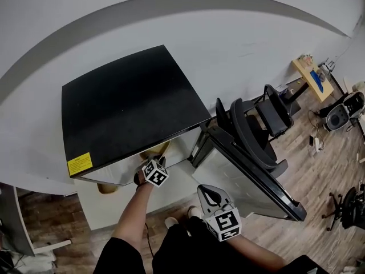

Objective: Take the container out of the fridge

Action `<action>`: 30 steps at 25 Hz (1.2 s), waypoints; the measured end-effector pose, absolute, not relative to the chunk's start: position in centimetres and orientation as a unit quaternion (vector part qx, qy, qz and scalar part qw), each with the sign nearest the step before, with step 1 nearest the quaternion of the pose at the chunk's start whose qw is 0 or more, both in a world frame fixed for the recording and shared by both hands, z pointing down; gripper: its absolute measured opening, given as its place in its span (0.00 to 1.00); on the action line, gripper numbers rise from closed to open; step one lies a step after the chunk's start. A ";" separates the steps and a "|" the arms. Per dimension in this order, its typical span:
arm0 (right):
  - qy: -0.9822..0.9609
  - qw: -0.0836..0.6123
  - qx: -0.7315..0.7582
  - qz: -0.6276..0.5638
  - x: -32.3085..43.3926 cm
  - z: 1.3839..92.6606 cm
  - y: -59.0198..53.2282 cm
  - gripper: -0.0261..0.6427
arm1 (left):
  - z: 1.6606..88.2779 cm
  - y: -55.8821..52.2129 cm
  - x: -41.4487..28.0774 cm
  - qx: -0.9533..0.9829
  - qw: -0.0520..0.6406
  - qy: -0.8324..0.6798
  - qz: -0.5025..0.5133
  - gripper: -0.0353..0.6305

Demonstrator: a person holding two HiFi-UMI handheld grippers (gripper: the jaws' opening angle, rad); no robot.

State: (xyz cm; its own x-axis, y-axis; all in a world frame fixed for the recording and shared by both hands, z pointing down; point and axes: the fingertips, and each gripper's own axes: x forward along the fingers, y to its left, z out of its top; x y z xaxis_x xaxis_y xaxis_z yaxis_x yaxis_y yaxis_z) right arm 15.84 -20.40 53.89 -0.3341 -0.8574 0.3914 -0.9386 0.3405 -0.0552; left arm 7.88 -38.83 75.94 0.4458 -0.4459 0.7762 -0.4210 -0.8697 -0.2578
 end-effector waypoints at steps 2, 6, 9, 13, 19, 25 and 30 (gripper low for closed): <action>-0.807 0.142 0.556 0.136 15.6 53.6 -20.3 0.03 | 75.1 -38.0 7.3 -0.856 -0.006 0.265 -0.444 0.12; -0.811 0.127 0.552 0.143 15.0 53.5 -20.2 0.03 | 72.9 -35.8 6.2 -0.868 -0.039 0.282 -0.408 0.12; -0.817 0.122 0.546 0.142 14.4 53.4 -20.4 0.03 | 70.5 -34.0 5.6 -0.879 -0.060 0.294 -0.371 0.12; -0.823 0.120 0.539 0.135 13.5 52.9 -20.6 0.03 | 68.6 -31.1 4.8 -0.892 -0.071 0.302 -0.330 0.12; -0.829 0.121 0.531 0.126 12.6 52.5 -20.7 0.03 | 65.8 -26.0 3.2 -0.904 -0.074 0.315 -0.278 0.11; -0.835 0.127 0.521 0.120 12.0 52.5 -20.7 0.03 | 61.7 -22.1 1.1 -0.908 -0.091 0.342 -0.224 0.11; -0.841 0.138 0.509 0.119 11.4 53.0 -19.9 0.03 | 59.0 -19.5 -1.7 -0.897 -0.116 0.392 -0.167 0.11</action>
State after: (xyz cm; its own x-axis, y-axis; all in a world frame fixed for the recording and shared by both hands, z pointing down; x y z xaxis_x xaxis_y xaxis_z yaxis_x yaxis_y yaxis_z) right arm 11.38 -19.88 52.97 -0.4442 -0.8237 0.3523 -0.8891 0.4538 -0.0599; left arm -1.71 -19.55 58.97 0.6364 -0.6653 0.3904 -0.7426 -0.6653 0.0768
